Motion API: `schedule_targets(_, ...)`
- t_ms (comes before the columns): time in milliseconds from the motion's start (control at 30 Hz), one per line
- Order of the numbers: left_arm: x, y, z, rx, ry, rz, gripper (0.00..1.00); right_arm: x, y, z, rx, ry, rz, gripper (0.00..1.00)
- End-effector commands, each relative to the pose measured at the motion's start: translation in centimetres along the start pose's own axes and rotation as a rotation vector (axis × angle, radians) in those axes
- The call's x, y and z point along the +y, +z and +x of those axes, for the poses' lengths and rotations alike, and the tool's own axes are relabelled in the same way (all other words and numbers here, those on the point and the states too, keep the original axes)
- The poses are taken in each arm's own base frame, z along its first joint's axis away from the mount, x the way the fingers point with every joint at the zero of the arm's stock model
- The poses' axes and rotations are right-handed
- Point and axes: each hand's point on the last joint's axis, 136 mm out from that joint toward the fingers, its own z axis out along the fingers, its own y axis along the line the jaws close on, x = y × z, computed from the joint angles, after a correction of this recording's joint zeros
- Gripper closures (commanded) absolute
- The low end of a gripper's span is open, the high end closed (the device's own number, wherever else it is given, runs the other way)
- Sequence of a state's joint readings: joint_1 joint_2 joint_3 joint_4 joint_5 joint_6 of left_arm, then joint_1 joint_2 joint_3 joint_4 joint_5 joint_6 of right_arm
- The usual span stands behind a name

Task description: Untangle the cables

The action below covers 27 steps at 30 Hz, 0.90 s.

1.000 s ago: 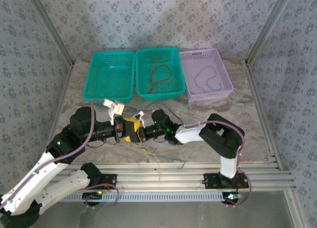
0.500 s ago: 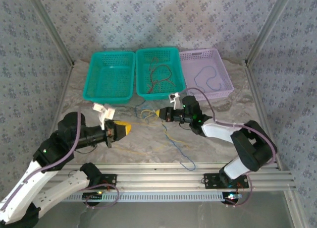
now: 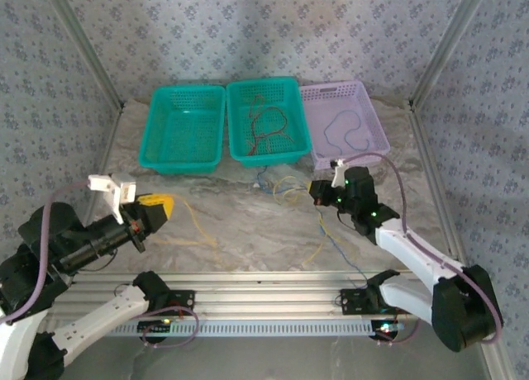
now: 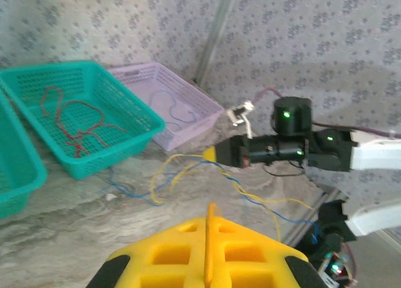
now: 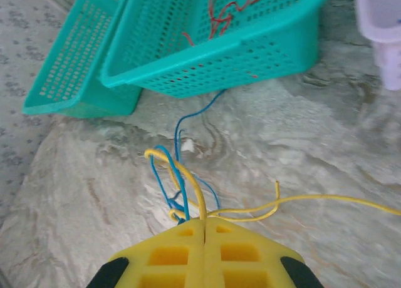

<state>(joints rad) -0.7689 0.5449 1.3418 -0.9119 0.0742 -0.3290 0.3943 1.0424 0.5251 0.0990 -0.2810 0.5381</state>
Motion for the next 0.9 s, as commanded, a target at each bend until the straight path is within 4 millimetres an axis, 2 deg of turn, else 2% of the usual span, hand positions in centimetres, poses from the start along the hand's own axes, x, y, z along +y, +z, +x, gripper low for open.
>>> schedule_targets(0,1.4,0.0,-0.8,-0.010,0.038,-0.091,1.00,-1.5,-0.8,1.2,0.023,-0.005,0.056,1.00)
schedule_targets(133,1.8,1.4,-3.1,-0.043,0.069,-0.143,1.00,0.6,-1.2,0.8,0.002,-0.023,-0.041,1.00)
schedule_targets(233,2.3,3.1,-5.8,-0.092,0.123,-0.208,1.00,2.5,-1.8,0.4,-0.007,-0.057,-0.114,1.00)
schedule_targets(367,4.7,5.9,-9.6,-0.138,0.228,-0.393,1.00,5.3,-2.9,0.0,-0.015,-0.110,-0.206,1.00)
schedule_targets(433,5.9,8.0,-10.8,-0.137,0.250,-0.441,1.00,6.5,-3.7,-0.6,-0.034,-0.135,-0.234,1.00)
schedule_targets(500,7.6,10.1,-11.8,-0.142,0.207,-0.447,1.00,7.5,-4.7,-1.2,-0.046,-0.152,-0.254,1.00)
schedule_targets(667,12.3,13.8,-12.7,-0.128,0.085,-0.453,1.00,9.4,-6.9,-2.6,-0.087,-0.168,-0.296,1.00)
schedule_targets(867,20.5,16.8,-11.8,-0.109,-0.063,-0.540,1.00,11.1,-9.5,-4.2,-0.136,-0.186,-0.322,1.00)
